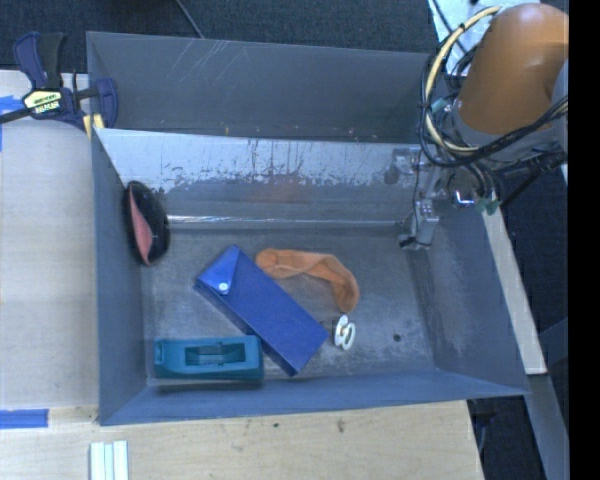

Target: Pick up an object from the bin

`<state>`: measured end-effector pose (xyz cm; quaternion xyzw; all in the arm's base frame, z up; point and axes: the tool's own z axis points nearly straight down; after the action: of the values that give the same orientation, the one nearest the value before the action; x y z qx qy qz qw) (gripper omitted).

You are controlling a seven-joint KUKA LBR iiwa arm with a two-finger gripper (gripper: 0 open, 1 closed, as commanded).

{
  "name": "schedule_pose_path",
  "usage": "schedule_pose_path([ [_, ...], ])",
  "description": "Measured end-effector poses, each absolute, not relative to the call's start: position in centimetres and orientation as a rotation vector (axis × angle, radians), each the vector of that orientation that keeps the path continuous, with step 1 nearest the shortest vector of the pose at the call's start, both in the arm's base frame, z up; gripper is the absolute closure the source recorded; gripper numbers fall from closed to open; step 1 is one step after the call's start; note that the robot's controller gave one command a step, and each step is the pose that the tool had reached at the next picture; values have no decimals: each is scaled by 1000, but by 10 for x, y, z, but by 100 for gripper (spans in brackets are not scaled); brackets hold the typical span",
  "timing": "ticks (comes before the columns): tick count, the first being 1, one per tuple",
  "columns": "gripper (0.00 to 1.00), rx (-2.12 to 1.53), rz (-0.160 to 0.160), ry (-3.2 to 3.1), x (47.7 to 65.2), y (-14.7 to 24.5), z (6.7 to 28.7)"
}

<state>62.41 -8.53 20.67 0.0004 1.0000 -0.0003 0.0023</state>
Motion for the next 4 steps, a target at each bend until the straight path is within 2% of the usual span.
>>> schedule_pose_path([
  [1, 0, -103, -1, 3132, 612, -33, 131],
  [2, 0, -50, 1, 3140, 617, -1, 136],
  [3, 0, 43, 2, 3139, 621, 20, 131],
  [4, 0, 231, 2, 3125, 628, 24, 89],
])
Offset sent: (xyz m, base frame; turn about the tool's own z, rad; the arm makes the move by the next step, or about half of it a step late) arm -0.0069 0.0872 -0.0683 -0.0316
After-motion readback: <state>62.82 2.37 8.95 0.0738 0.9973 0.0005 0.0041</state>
